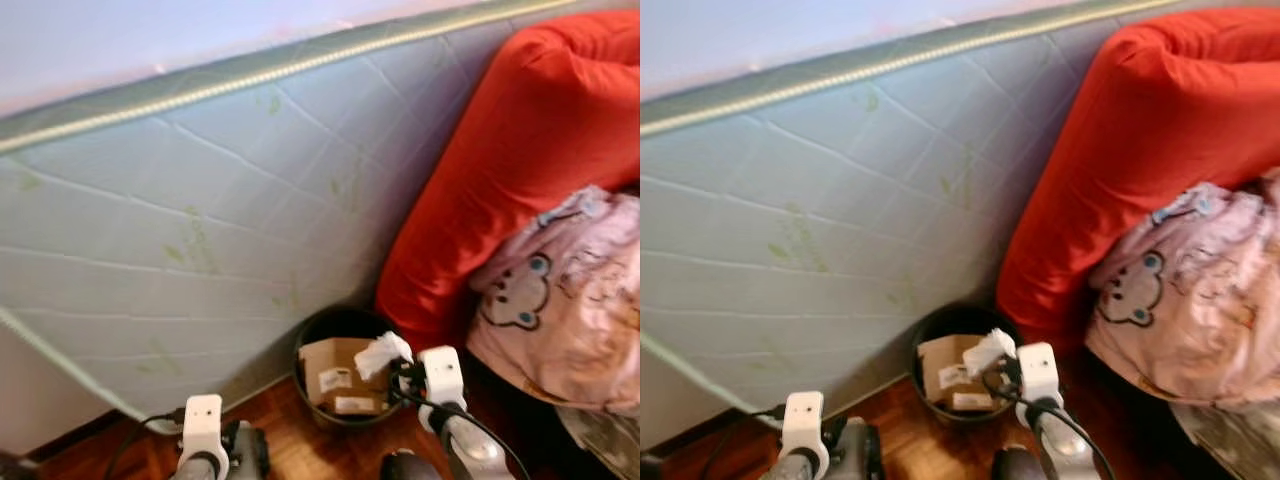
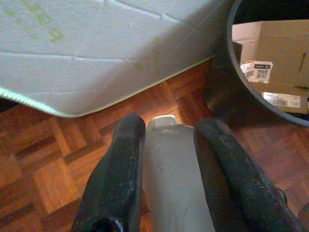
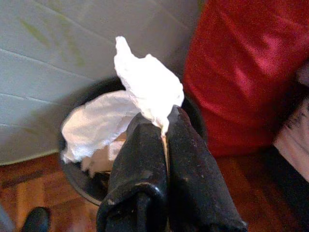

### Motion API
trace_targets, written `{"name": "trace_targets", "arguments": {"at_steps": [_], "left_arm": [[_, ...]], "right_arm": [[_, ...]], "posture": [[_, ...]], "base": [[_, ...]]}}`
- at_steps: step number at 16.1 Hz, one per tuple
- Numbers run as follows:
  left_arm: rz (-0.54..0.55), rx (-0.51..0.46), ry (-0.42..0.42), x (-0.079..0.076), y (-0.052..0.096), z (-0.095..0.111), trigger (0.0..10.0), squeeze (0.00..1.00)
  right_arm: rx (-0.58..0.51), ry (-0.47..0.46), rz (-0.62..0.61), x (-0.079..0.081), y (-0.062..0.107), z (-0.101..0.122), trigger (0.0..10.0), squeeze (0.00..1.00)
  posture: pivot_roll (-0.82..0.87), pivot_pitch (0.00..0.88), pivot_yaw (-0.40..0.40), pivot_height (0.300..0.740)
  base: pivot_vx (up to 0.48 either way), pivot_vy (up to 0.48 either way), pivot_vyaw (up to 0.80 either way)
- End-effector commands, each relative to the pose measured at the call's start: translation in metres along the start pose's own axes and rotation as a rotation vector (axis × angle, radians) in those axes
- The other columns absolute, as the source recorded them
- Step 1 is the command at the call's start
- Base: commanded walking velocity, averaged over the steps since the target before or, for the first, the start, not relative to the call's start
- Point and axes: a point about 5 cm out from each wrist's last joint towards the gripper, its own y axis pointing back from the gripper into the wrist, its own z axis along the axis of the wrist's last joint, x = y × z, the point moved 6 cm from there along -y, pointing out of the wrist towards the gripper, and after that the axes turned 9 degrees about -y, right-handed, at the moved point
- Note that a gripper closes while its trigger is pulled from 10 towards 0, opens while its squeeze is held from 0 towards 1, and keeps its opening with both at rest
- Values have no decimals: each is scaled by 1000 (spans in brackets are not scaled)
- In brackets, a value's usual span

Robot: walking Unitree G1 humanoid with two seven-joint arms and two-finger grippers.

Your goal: Clean up the room

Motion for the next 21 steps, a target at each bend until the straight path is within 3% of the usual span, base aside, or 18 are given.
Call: {"name": "trace_targets", "arguments": {"at_steps": [1, 6, 9, 15, 21], "left_arm": [[-15, 74, 23, -5, 7, -23, 10000, 0], [-25, 76, 35, -7, 7, -23, 10000, 0], [-29, 81, 32, -7, 7, -25, 10000, 0], [-38, 85, 37, -8, 7, -25, 10000, 0], [-40, 84, 29, -9, 7, -25, 10000, 0]], "right_arm": [[18, 18, 5, 2, -1, -2, 10000, 0], [9, -19, 2, 3, -5, 2, 10000, 0], [59, -33, -4, 2, -3, -8, 10000, 0], [230, -39, -70, -16, 11, -43, 10000, 0], [294, -22, -83, -13, 14, -56, 10000, 0]], "posture": [[-76, 116, -34, 637], [-77, 119, -37, 637], [-76, 122, -36, 637], [-73, 126, -32, 637], [-71, 128, -29, 637]], "base": [[0, 0, 481], [0, 0, 280], [0, 0, 0], [181, 0, 0], [306, 0, 0]]}}
